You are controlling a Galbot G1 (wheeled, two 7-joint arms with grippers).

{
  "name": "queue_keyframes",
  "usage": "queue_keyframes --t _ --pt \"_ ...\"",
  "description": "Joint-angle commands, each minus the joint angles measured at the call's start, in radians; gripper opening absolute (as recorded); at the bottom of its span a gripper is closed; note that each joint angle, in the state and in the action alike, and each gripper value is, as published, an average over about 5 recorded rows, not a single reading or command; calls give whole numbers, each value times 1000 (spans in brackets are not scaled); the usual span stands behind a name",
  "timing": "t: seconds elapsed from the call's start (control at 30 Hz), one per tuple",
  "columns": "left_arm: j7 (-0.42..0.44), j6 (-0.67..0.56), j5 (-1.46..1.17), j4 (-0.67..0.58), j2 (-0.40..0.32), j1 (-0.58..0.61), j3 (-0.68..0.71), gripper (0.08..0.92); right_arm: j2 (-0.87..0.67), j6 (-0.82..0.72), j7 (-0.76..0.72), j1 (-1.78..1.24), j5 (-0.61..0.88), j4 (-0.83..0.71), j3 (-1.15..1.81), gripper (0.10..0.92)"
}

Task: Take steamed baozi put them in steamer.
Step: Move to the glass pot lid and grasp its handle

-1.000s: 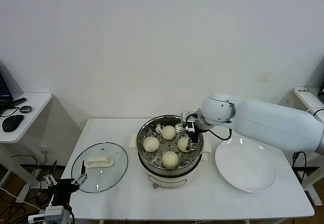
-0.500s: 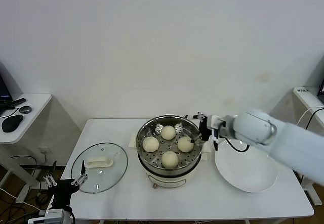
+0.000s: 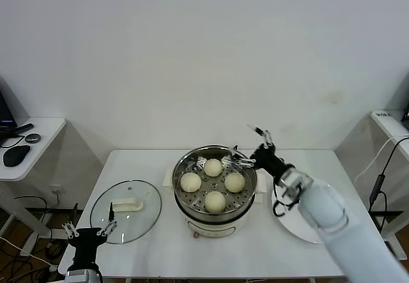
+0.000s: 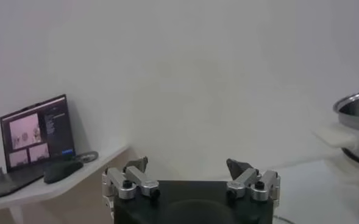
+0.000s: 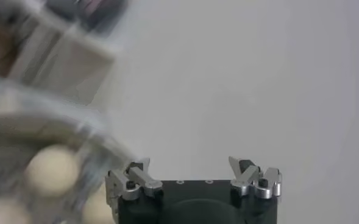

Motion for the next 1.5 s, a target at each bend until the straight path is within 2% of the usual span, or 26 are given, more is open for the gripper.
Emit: queue_keyframes --t 0.03,0.17,0.33,0.47,0.53,0.73,1.0,1.17,1.5 --pt "-40 -78 187 83 -2 -5 28 823 535 282 -10 -532 -119 41 509 823" --pt "-52 -79 425 138 24 -7 7 823 548 246 -45 -584 -4 59 556 823" --pt "-90 -98 782 223 71 -14 -51 823 549 270 -18 -648 -6 54 637 823" --pt "-160 -168 1178 338 103 -55 -109 823 557 310 21 -691 -5 60 672 823" --pt "-162 -184 1273 388 127 -81 -113 823 566 326 42 -707 4 62 687 823" --pt "-115 -183 1304 543 224 -196 -29 823 585 334 73 -728 25 67 711 823" --pt "-87 -198 1308 730 264 -414 40 823 590 325 72 -726 24 72 741 823" --pt "-74 -203 1302 773 276 -472 58 823 598 319 70 -724 21 80 752 823" --pt "-72 -215 1317 786 266 -509 74 823 604 316 68 -722 9 79 749 823"
